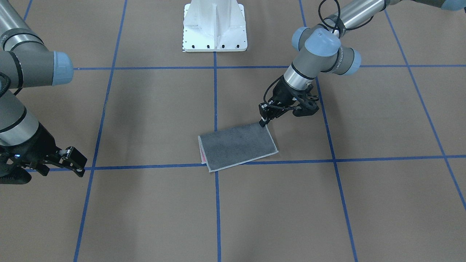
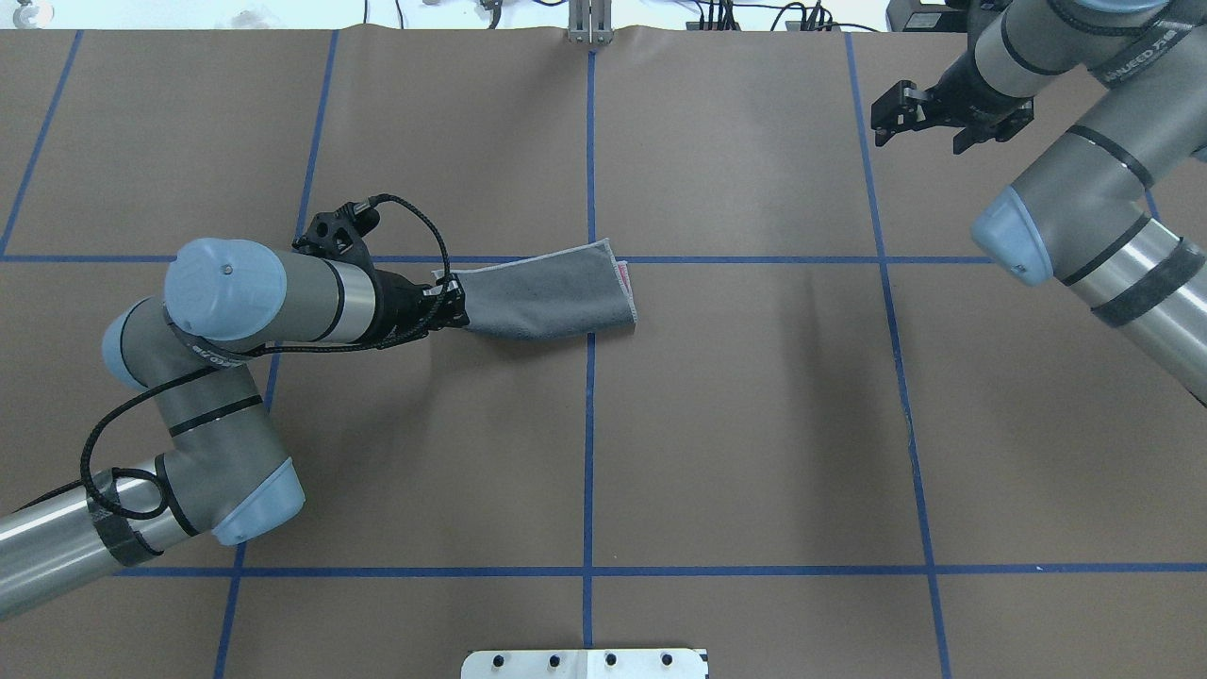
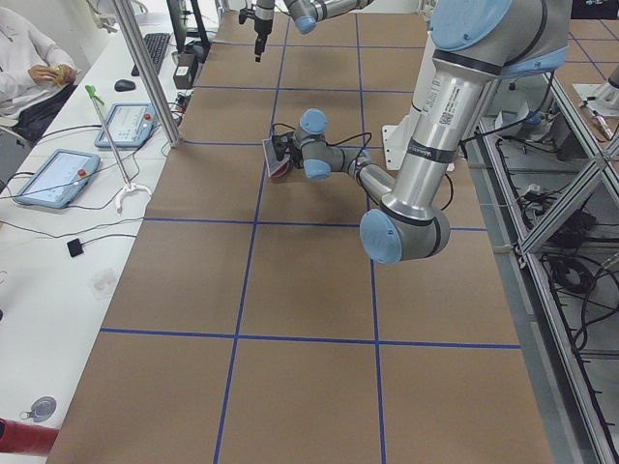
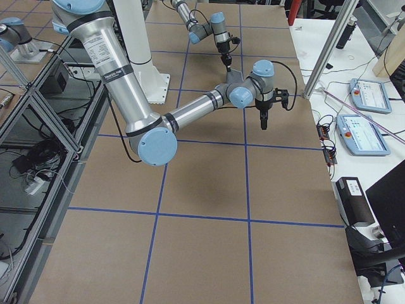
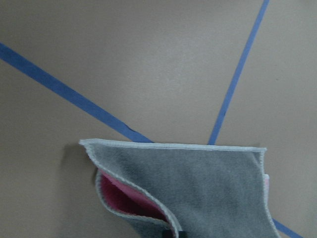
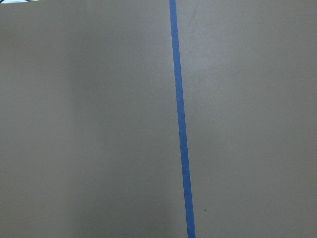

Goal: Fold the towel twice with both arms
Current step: 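Lift the held strip end and drag it over toward the other end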

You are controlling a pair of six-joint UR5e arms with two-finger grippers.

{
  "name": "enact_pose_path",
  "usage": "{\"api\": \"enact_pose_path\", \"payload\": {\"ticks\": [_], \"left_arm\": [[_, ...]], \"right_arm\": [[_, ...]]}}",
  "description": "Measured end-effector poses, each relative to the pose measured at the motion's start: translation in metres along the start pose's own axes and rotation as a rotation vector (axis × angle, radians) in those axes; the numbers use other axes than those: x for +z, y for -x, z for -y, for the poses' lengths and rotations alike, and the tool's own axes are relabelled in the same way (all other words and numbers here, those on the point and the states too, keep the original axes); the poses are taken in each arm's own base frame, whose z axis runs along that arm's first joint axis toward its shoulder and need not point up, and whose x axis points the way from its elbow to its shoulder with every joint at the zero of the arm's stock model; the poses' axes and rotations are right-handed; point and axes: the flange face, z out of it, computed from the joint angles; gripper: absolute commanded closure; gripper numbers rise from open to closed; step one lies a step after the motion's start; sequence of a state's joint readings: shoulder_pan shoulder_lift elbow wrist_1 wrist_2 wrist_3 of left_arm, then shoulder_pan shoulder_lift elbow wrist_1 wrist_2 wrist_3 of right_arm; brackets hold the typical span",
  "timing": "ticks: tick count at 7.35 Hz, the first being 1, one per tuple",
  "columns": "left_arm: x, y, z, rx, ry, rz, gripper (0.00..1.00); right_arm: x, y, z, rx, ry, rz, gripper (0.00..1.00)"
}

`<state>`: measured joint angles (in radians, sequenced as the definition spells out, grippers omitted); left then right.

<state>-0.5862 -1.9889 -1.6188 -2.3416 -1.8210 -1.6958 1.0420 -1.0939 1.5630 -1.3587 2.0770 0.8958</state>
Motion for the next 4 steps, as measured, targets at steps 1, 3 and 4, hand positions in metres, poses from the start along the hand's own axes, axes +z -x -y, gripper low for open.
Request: {"api": "enact_pose_path", "payload": {"ticks": [1, 3, 4], "left_arm": [[0.000, -0.006, -0.003, 0.004, 0.003, -0.006, 1.00], [0.004, -0.034, -0.008, 0.010, 0.004, -0.020, 1.00], [0.007, -0.056, -0.011, 0.008, 0.001, -0.010, 1.00]], "right_arm": [[0.000, 0.000, 0.000, 0.000, 0.000, 0.000, 0.00], [-0.002, 0.001, 0.000, 0.000, -0.003, 0.003, 0.00], [-0.003, 0.001, 0.000, 0.001, -0.003, 0.003, 0.00]]}}
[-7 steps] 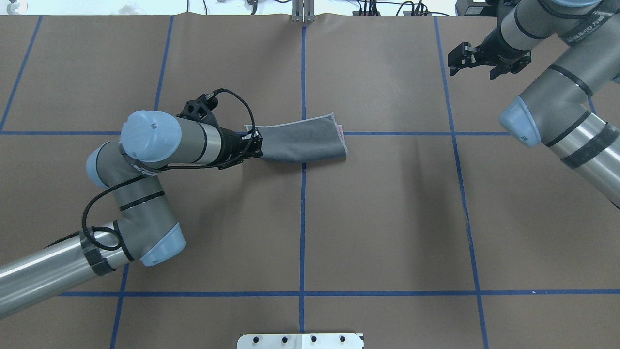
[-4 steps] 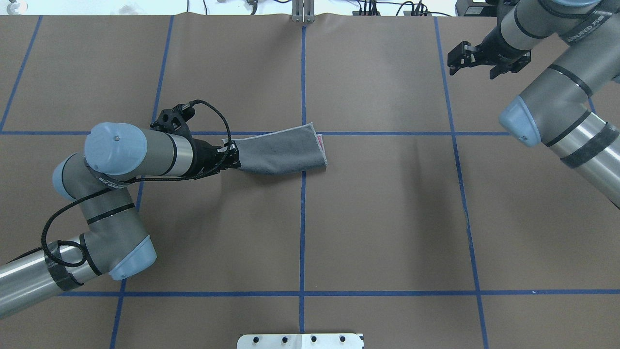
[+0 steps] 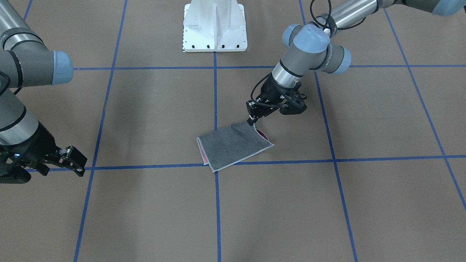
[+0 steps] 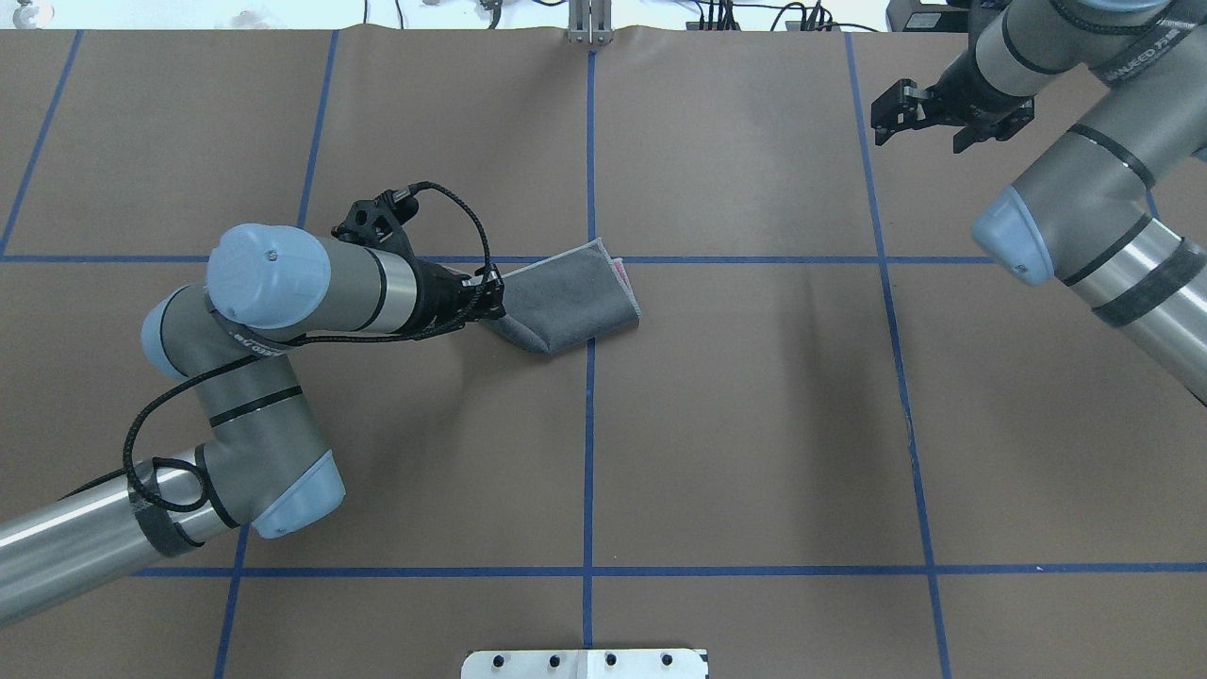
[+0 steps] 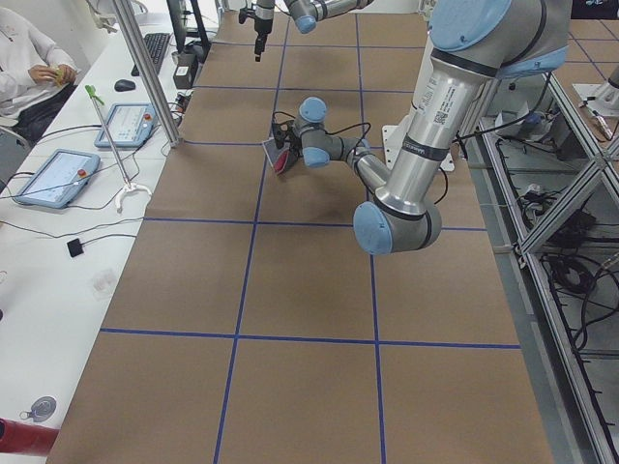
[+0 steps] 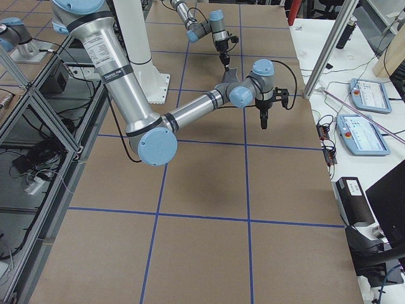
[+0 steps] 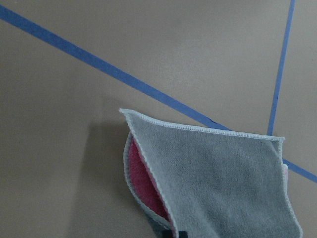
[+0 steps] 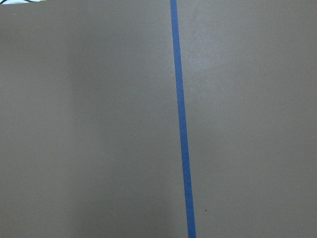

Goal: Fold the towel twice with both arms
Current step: 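Lift the held strip end and drag it over toward the other end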

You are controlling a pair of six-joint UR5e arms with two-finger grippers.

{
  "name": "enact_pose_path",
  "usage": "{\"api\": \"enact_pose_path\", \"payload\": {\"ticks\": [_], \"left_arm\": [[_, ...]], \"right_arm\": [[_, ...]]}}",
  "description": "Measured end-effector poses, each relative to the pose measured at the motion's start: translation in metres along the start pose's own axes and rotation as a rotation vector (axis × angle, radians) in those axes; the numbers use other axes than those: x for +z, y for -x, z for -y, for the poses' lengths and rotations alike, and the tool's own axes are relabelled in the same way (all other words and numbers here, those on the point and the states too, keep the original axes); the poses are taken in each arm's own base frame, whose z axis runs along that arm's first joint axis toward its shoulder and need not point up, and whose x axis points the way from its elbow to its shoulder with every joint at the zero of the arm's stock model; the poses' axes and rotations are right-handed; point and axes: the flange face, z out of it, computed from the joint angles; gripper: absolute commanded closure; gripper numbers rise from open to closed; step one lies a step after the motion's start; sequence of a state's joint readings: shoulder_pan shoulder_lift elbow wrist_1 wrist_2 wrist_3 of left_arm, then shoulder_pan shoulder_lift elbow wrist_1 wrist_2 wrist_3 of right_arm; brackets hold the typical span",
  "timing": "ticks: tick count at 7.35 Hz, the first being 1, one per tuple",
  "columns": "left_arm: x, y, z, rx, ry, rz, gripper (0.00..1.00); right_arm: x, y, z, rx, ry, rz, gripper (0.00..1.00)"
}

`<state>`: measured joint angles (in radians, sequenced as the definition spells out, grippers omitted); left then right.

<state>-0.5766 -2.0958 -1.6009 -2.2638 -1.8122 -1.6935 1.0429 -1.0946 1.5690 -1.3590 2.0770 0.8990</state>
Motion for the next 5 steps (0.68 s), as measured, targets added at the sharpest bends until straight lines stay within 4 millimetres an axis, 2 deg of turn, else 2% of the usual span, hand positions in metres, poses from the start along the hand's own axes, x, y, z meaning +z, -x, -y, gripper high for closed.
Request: {"api": "enact_pose_path", "payload": {"ticks": [2, 5], "left_arm": [[0.007, -0.043, -0.010, -0.003, -0.024, 0.032, 1.00], [0.037, -0.097, -0.014, 0.004, -0.046, 0.042, 1.00]], "right_arm": [[0.000, -0.001, -0.001, 0.003, 0.001, -0.001, 0.00], [0.002, -0.004, -0.002, 0.006, 0.003, -0.004, 0.00]]}}
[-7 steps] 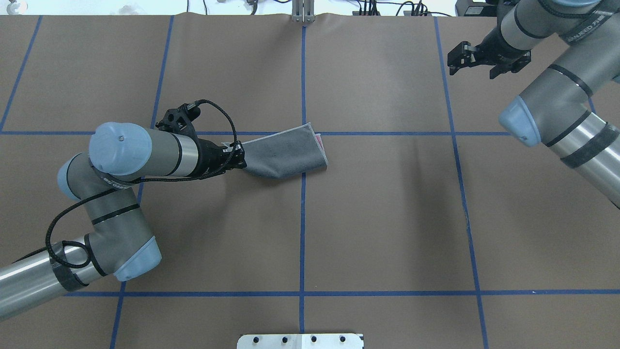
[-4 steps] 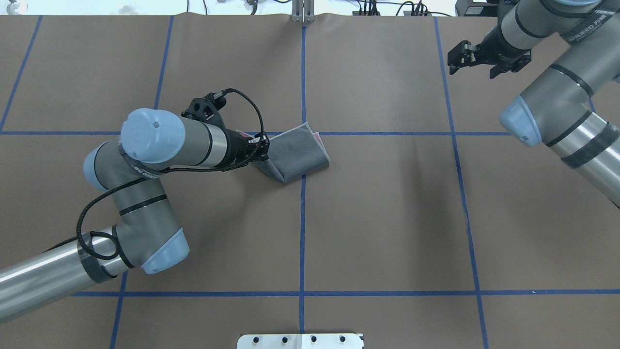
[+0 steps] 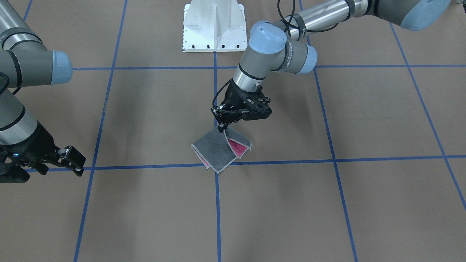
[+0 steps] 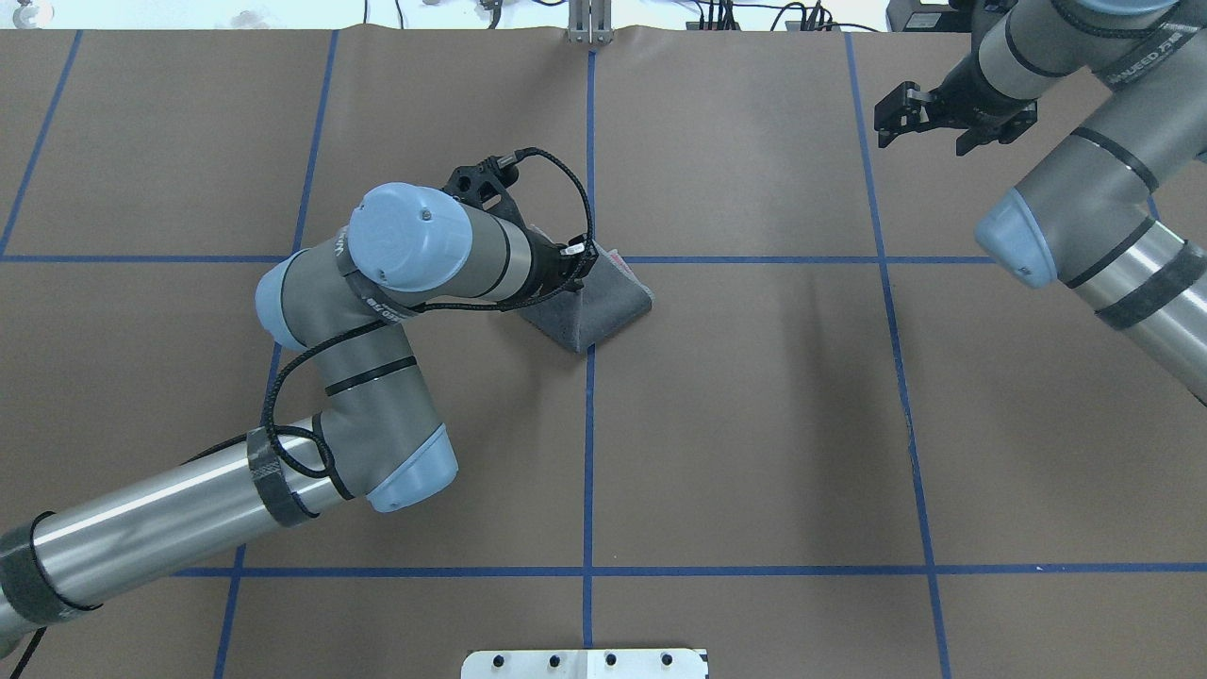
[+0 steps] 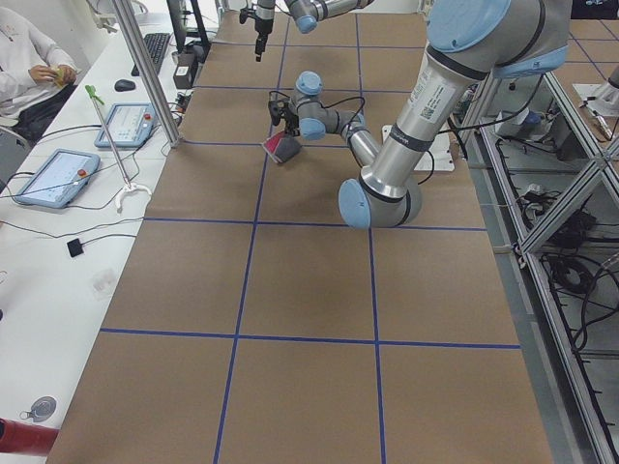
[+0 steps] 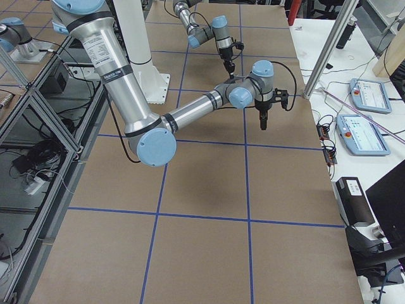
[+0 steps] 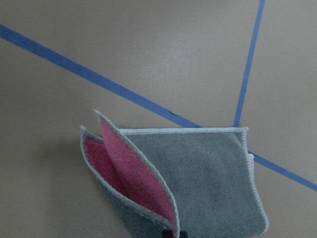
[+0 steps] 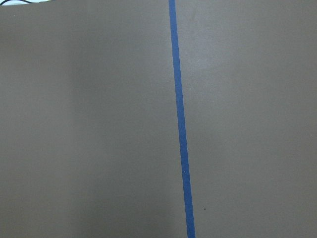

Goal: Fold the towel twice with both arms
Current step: 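Lay the held end onto the far end of the strip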

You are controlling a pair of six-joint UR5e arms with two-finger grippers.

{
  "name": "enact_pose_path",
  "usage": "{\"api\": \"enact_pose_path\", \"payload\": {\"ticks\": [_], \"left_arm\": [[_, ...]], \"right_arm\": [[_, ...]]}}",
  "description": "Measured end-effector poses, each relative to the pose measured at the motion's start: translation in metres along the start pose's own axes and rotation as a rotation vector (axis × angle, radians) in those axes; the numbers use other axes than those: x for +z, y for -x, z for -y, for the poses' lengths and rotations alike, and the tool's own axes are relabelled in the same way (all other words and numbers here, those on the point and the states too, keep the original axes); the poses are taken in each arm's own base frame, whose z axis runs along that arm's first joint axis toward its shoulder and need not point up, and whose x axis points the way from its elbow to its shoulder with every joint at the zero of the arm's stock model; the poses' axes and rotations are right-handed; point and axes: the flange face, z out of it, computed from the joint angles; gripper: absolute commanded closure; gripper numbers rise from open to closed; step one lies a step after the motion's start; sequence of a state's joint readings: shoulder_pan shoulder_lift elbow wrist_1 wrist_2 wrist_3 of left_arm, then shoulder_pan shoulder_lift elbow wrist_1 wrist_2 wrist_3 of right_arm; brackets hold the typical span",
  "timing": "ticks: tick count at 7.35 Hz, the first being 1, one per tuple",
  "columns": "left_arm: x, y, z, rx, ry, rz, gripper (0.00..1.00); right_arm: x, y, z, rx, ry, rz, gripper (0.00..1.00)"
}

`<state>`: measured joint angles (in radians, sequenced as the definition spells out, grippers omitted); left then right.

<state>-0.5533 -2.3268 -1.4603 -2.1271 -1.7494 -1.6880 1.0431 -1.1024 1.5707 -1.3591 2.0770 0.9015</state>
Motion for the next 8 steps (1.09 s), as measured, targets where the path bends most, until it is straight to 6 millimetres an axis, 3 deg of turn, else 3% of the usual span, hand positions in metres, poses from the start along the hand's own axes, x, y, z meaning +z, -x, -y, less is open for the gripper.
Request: {"api": "enact_pose_path", "payload": {"ticks": [4, 8], "left_arm": [[0.029, -0.043, -0.018, 0.011, -0.033, 0.007, 1.00], [0.030, -0.049, -0.010, 0.007, -0.063, 0.018, 1.00]], "right_arm": [[0.002, -0.003, -0.001, 0.002, 0.003, -0.003, 0.00], [0.003, -0.004, -0.001, 0.004, 0.004, -0.005, 0.00]]}}
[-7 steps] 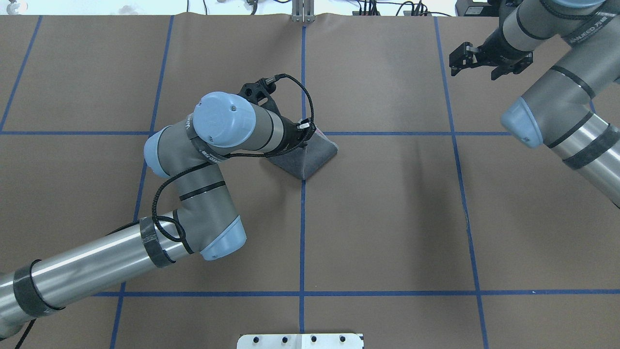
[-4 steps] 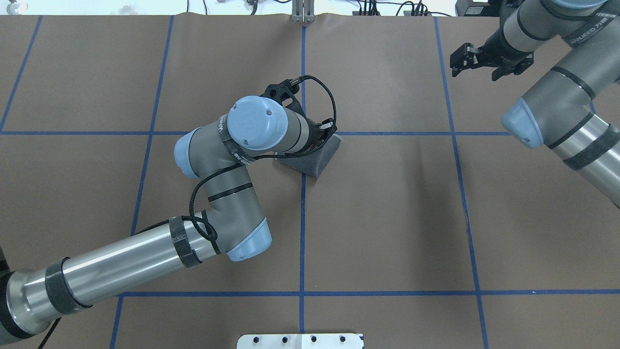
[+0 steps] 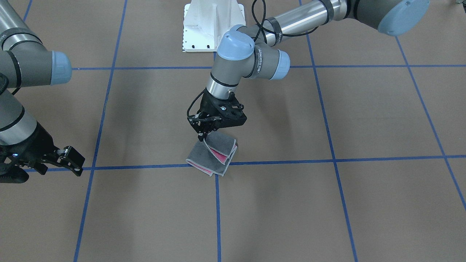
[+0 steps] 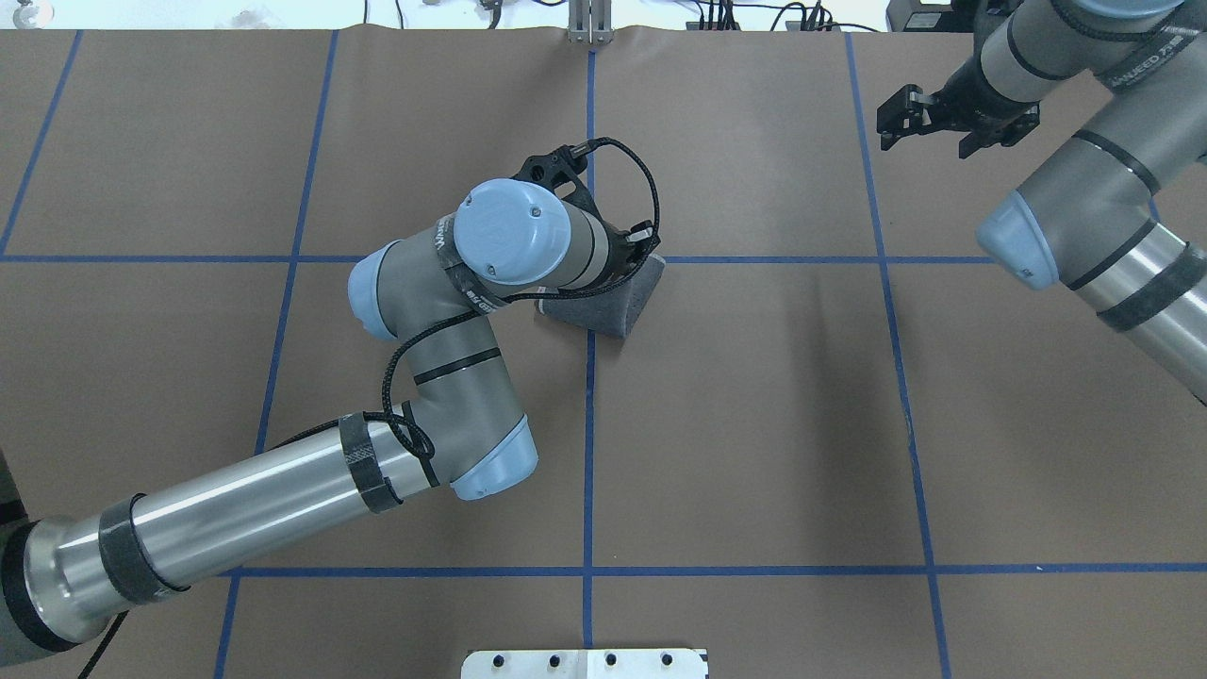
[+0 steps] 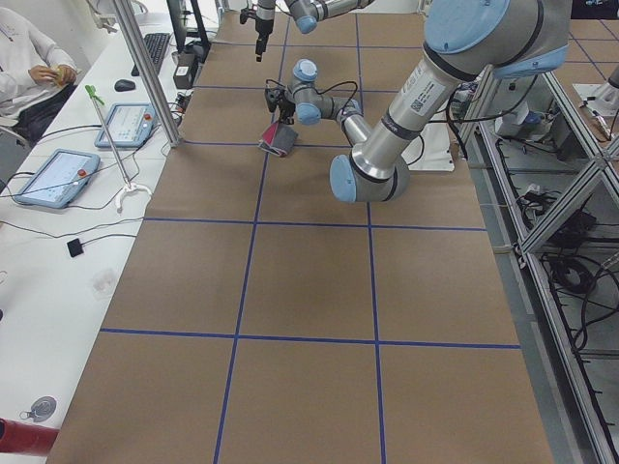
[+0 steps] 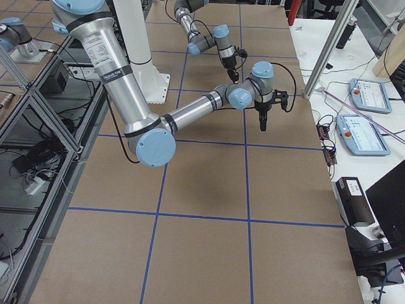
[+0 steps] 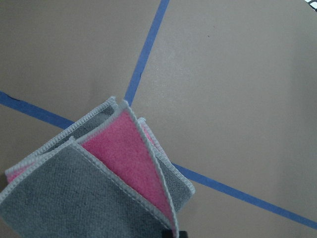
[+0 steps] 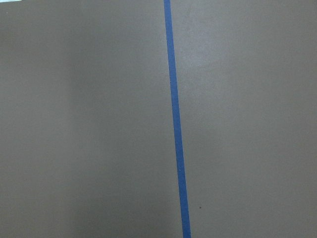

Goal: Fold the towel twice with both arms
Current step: 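Lay the held end onto the far end of the strip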

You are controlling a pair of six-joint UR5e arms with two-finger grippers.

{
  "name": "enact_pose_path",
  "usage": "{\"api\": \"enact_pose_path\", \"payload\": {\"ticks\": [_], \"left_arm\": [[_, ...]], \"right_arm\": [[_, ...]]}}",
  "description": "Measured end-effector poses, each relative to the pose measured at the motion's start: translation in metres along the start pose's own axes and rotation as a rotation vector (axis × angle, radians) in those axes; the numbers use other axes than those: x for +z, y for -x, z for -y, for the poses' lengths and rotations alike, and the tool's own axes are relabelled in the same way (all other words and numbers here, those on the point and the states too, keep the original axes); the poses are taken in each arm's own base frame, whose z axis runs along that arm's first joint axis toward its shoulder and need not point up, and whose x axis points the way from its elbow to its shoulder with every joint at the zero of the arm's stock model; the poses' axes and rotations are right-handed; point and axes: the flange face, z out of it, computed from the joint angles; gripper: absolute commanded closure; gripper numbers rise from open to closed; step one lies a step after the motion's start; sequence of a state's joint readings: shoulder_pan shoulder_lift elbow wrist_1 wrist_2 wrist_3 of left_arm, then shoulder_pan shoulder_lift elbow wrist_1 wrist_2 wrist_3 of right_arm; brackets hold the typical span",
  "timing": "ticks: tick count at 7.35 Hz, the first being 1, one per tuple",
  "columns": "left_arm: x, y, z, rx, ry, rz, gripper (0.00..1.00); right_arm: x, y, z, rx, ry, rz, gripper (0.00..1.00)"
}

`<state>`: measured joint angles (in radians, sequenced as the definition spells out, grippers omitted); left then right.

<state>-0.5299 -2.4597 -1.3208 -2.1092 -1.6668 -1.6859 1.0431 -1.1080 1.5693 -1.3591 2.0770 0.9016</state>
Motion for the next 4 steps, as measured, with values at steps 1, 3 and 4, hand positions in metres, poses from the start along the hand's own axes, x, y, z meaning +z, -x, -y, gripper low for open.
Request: {"api": "enact_pose_path", "payload": {"ticks": [1, 3, 4], "left_arm": [[0.000, -0.003, 0.002, -0.001, -0.011, 0.007, 1.00], [-0.004, -0.011, 0.009, -0.006, -0.025, 0.013, 1.00], [-0.005, -0.017, 0.012, -0.010, -0.033, 0.025, 1.00]], "right_arm": [[0.000, 0.000, 0.000, 0.000, 0.000, 0.000, 0.00], [0.000, -0.001, 0.000, -0.001, 0.001, -0.001, 0.00], [0.000, -0.001, 0.000, 0.000, 0.001, -0.001, 0.00]]}}
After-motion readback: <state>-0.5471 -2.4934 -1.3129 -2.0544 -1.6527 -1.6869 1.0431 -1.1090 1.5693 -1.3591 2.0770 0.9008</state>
